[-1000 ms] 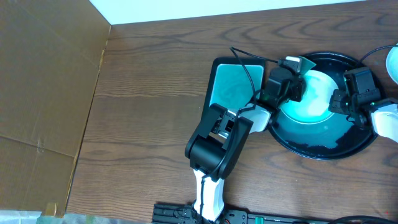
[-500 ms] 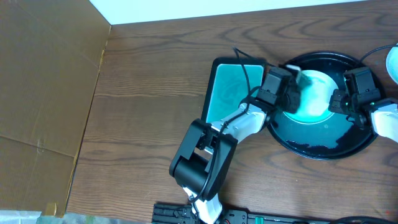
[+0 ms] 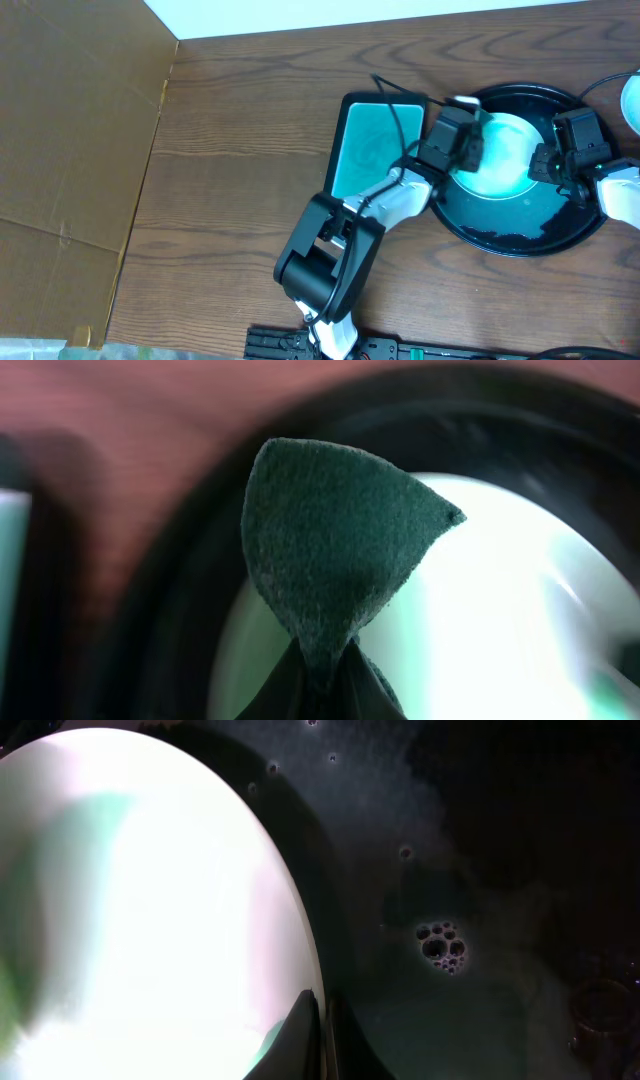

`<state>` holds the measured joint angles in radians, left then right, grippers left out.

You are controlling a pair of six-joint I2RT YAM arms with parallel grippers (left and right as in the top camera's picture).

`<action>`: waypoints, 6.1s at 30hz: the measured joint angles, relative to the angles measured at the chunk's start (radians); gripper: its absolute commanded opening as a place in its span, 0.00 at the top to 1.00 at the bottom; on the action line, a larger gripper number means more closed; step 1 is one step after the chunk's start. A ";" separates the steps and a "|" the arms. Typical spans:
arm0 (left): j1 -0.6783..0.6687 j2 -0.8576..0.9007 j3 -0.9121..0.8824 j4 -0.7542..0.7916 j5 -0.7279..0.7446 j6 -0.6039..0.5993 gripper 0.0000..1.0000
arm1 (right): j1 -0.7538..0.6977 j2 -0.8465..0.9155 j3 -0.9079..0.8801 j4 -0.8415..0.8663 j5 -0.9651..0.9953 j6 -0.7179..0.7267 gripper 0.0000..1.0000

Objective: Clean dirty plates on tray and stack at the side

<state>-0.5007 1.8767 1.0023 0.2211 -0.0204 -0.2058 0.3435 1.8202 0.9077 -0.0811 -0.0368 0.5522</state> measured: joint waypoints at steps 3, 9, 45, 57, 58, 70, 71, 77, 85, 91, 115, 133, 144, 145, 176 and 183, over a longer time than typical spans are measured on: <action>0.039 0.032 0.000 0.073 -0.011 -0.001 0.93 | 0.000 0.000 0.000 0.000 -0.001 0.000 0.98; 0.062 0.121 -0.002 0.259 0.169 -0.004 0.93 | 0.002 -0.002 -0.001 -0.007 -0.005 0.000 0.98; 0.094 -0.333 -0.011 -0.338 0.253 -0.007 0.93 | 0.002 -0.002 -0.002 -0.003 -0.018 -0.003 0.99; 0.393 -0.286 -0.007 -0.463 0.095 -0.018 0.93 | 0.011 -0.048 -0.019 0.055 0.004 -0.138 0.99; 0.393 -0.249 -0.008 -0.454 0.095 -0.023 0.93 | 0.013 -0.081 -0.019 0.052 0.017 -0.163 0.98; 0.396 -0.087 -0.012 -0.309 0.095 -0.042 0.52 | 0.182 -0.304 -0.019 0.048 0.504 -0.632 0.99; 0.396 -0.089 -0.012 -0.308 0.096 -0.042 0.46 | 0.207 -0.304 -0.019 0.057 0.562 -0.679 0.99; 0.426 -0.168 -0.012 -0.310 0.095 -0.048 0.29 | 0.328 -0.304 -0.022 0.273 0.864 -1.039 0.99; 0.535 -0.277 -0.012 -0.322 0.095 -0.050 0.20 | 0.406 -0.311 -0.026 0.566 1.054 -1.547 0.99; 0.547 -0.277 -0.012 -0.337 0.092 -0.051 0.20 | 0.422 -0.312 -0.027 0.699 1.084 -1.808 0.99; 0.547 -0.277 -0.012 -0.339 0.092 -0.051 0.20 | 0.235 -0.322 -0.024 0.265 0.812 -1.126 0.99; 0.547 -0.277 -0.012 -0.340 0.092 -0.052 0.20 | -0.675 -0.266 -0.024 0.129 -0.072 -0.165 0.98; 0.547 -0.277 -0.012 -0.340 0.092 -0.052 0.19 | -0.706 0.005 -0.023 0.351 0.068 -0.112 0.50; 0.547 -0.277 -0.012 -0.340 0.092 -0.052 0.19 | -0.706 0.011 -0.018 0.330 0.057 -0.117 0.60; 0.547 -0.277 -0.012 -0.342 0.092 -0.052 0.19 | -0.333 -1.105 -0.258 -0.690 0.022 -0.203 0.01; 0.547 -0.277 -0.012 -0.342 0.092 -0.052 0.19 | -0.333 -1.089 -0.271 -0.980 0.031 -0.196 0.01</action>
<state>0.0467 1.5993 0.9905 -0.1211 0.0719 -0.2577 0.0109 0.7311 0.6365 -1.0615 -0.0055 0.3557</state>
